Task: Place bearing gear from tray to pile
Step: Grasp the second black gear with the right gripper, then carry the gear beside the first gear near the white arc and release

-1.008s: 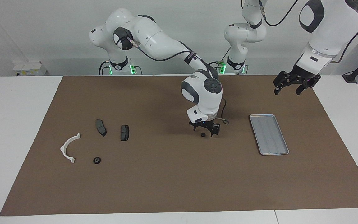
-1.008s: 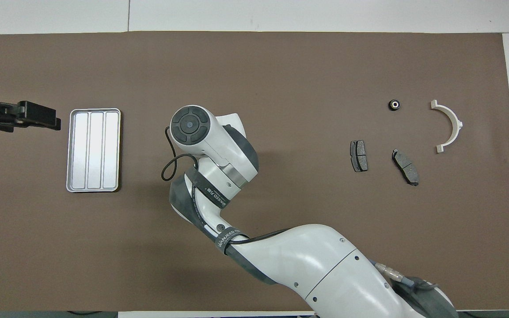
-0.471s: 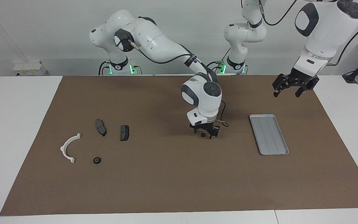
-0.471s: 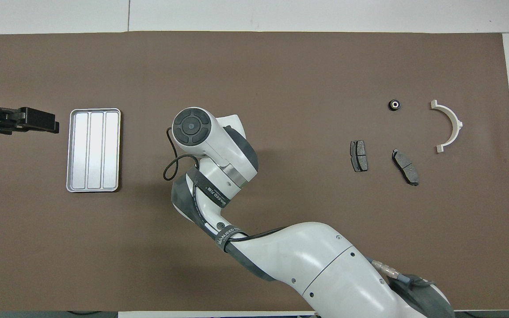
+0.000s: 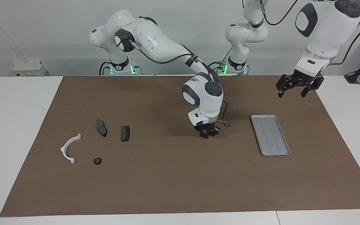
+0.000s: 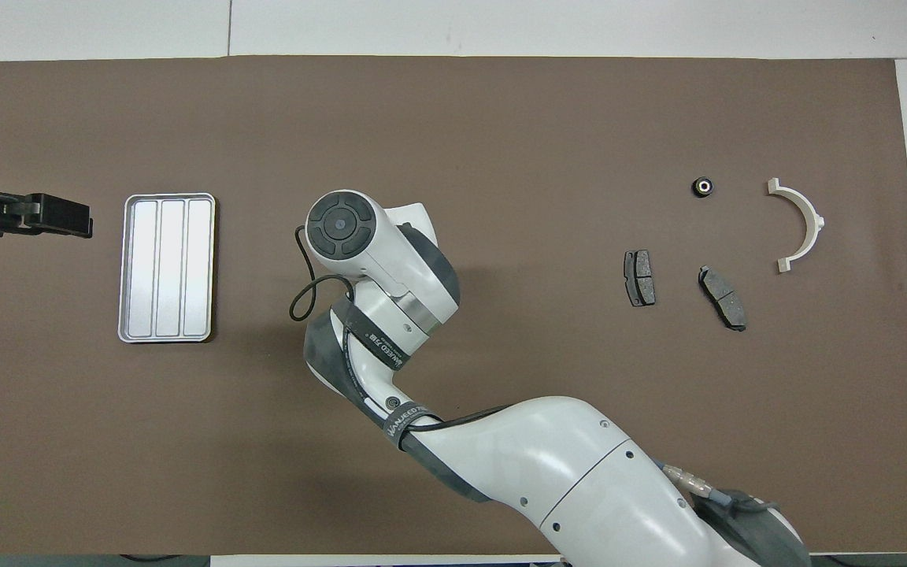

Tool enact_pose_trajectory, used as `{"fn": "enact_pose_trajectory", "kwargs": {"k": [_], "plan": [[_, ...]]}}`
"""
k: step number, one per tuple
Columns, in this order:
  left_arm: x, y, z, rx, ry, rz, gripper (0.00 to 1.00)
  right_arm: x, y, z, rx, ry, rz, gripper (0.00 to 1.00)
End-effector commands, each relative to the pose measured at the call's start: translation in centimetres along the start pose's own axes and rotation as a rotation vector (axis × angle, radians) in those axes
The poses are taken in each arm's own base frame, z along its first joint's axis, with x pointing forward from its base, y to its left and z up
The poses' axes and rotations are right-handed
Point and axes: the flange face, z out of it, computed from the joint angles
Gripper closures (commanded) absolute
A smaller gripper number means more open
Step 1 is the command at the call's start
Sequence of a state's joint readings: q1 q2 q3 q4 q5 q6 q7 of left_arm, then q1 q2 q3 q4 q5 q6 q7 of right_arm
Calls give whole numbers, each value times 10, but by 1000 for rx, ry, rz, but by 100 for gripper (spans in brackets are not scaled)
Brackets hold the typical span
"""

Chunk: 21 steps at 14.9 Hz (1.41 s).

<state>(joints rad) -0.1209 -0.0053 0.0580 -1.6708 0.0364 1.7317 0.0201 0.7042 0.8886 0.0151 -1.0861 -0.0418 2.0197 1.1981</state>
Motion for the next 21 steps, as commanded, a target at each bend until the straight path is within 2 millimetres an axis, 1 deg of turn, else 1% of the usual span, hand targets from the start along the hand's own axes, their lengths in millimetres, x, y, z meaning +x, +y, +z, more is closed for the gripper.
{"fn": "enact_pose_trajectory", "kwargs": {"k": [1,2,3,4,5,6,7,8,9,10,11,12,14,15,17,19,21], "plan": [[-8,-2,-3,19,16,0,0,14,6,-6,-26,-3,-4,100],[-8,-1,-2,18,15,0,0,37,22,-21,-58,-14,-57,100],[-8,-1,-3,18,16,0,0,74,47,-56,-67,-26,-122,100],[-8,-3,-4,19,18,-1,0,114,80,-82,-83,-50,-181,100],[-9,-4,-5,19,18,-1,0,149,111,-105,-87,-70,-253,100],[-10,-6,-9,19,25,-5,0,173,135,-118,-90,-78,-322,100],[-11,-7,-12,17,31,-7,0,196,157,-124,-93,-81,-385,100],[-11,-8,-15,16,37,-7,0,215,178,-122,-99,-90,-423,100],[-11,-8,-18,15,43,-8,0,232,198,-113,-100,-101,-452,100],[-11,-10,-24,14,51,-13,0,253,225,-107,-95,-103,-478,100],[-11,-11,-27,12,54,-12,0,267,246,-98,-83,-92,-510,100],[-11,-13,-28,12,54,-16,0,275,267,-88,-77,-85,-530,100],[-12,-13,-31,12,58,-17,0,283,300,-59,-64,-62,-538,100],[-12,-13,-32,11,62,-19,0,284,310,-44,-63,-46,-534,100],[-11,-10,-32,11,69,-18,0,286,319,-23,-69,-32,-532,100],[-11,-11,-33,12,72,-7,0,288,328,-11,-64,-18,-523,100],[-12,-12,-32,13,74,-7,0,287,329,-5,-59,-8,-521,100]]}}
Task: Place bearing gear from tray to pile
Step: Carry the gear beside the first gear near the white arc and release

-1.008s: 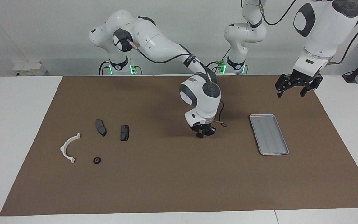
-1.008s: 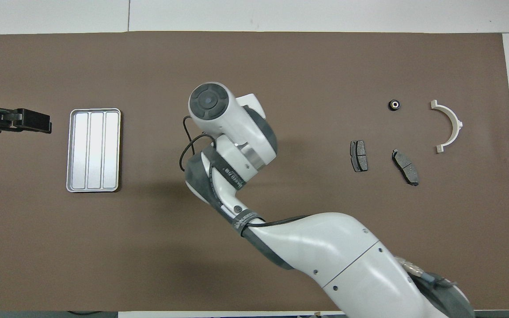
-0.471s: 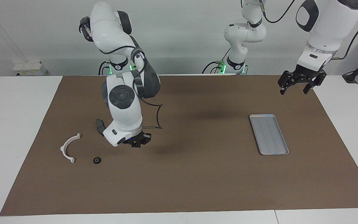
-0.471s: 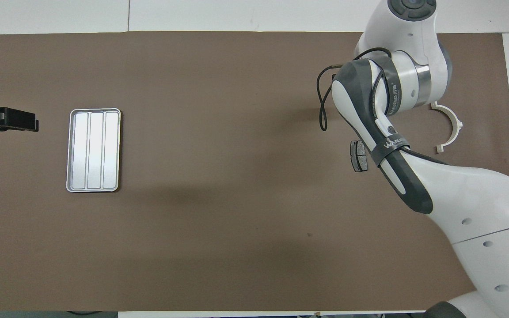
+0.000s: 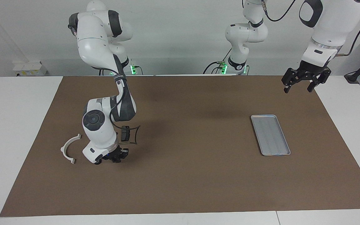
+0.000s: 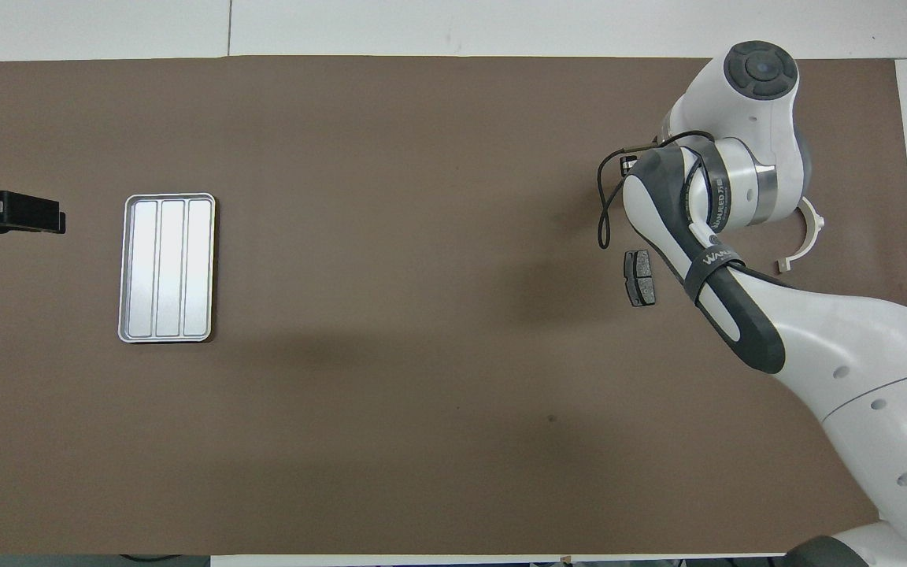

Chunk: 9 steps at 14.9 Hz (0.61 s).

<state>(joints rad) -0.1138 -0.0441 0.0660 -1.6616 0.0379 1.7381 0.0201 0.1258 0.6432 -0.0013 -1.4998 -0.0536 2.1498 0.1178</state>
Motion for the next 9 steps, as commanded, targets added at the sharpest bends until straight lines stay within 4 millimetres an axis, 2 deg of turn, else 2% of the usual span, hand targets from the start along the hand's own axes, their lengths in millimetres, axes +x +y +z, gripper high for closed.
{"fn": "enact_pose_trajectory", "kwargs": {"k": [1,2,3,4,5,9], "plan": [[-3,-2,-6,11,20,9,0,-13,4,-2,-2,17,-15,100],[-3,-1,-6,10,20,11,0,-13,3,-2,-2,15,-12,100],[-3,-1,-6,10,22,12,0,-14,3,-1,-3,12,-11,86],[-3,-1,-6,11,26,11,0,-14,3,-2,-1,14,-8,1],[-4,3,-10,10,34,15,0,-14,3,-5,-2,11,-8,0],[0,-5,3,11,0,-12,0,-14,6,-15,-2,15,-5,0]]}}
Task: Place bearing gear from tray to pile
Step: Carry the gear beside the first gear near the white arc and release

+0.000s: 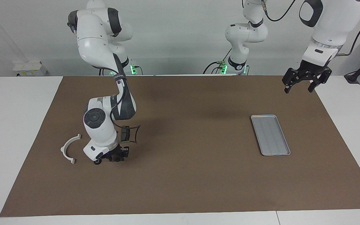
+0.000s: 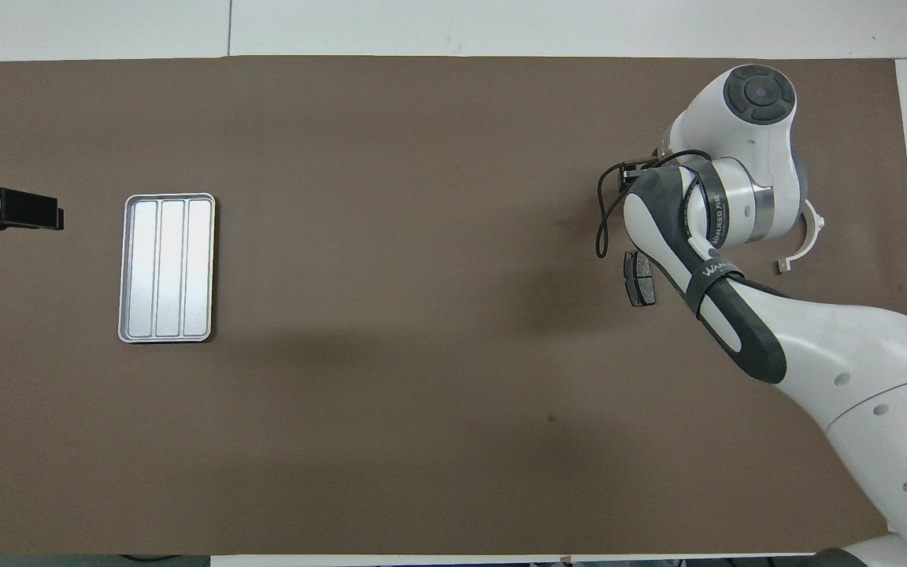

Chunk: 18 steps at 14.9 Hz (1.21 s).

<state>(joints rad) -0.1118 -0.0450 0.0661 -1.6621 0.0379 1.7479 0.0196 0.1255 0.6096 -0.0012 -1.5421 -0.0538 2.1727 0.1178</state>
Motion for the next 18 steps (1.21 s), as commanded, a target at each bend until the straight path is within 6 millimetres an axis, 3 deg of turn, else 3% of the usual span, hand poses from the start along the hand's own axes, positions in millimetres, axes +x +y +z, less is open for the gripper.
{"fn": "enact_pose_trajectory", "kwargs": {"k": [1,3,7,9,11,14,18], "plan": [[0,-3,5,8,-16,-10,0,-7,6,-8,-4,2,-4,0],[2,-3,9,2,-37,-13,0,-6,9,-11,-5,7,-1,0],[-4,3,8,1,-71,7,0,-4,34,-18,-2,20,32,0],[-12,2,-6,0,-51,8,0,-3,40,-24,-2,28,41,0],[-14,2,-5,0,-62,6,0,-4,43,-36,-1,41,45,0],[-17,5,-3,-1,-80,15,0,-13,48,-80,3,41,55,0],[-18,4,-2,-1,-74,20,0,-55,54,-184,4,-4,67,0]]}}
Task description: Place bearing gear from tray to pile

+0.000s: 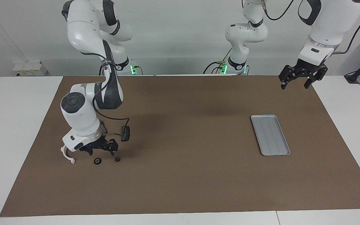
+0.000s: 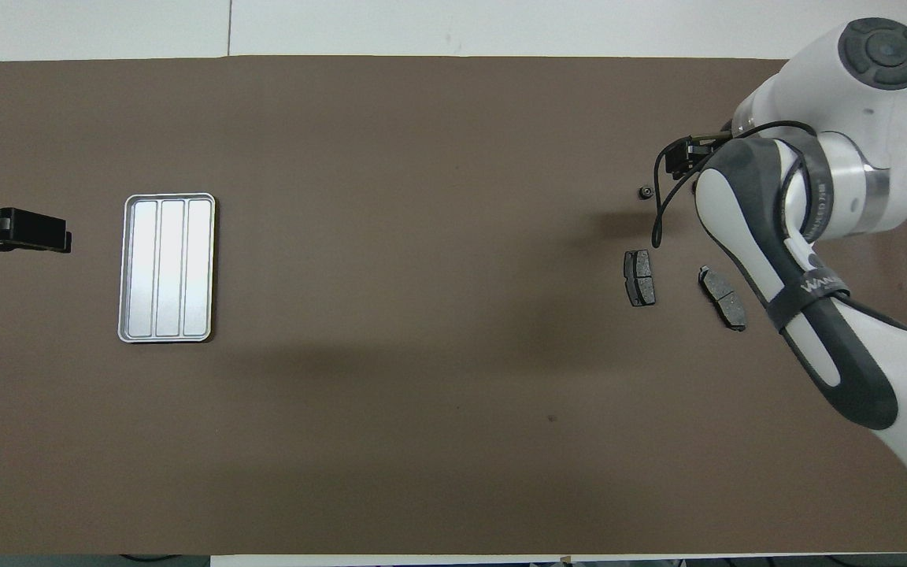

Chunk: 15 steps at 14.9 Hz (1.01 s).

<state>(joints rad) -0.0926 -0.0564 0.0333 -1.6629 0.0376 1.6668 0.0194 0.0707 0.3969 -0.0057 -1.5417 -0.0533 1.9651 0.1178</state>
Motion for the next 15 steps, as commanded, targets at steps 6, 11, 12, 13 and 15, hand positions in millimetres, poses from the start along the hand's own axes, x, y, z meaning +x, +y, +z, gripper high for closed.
{"fn": "enact_pose_trajectory", "kwargs": {"k": [6,11,12,13,15], "plan": [[-4,-2,-4,-90,22,-18,0,-139,18,-206,69,6,14,0],[-3,2,-4,-90,27,-6,0,-171,22,-239,80,-37,19,0],[-3,1,-4,-89,25,-5,0,-173,22,-240,79,-40,19,0],[-3,1,-4,-89,24,-7,0,-173,21,-240,79,-42,17,0],[-4,1,-4,-89,22,-7,0,-173,21,-239,78,-43,19,0]]}}
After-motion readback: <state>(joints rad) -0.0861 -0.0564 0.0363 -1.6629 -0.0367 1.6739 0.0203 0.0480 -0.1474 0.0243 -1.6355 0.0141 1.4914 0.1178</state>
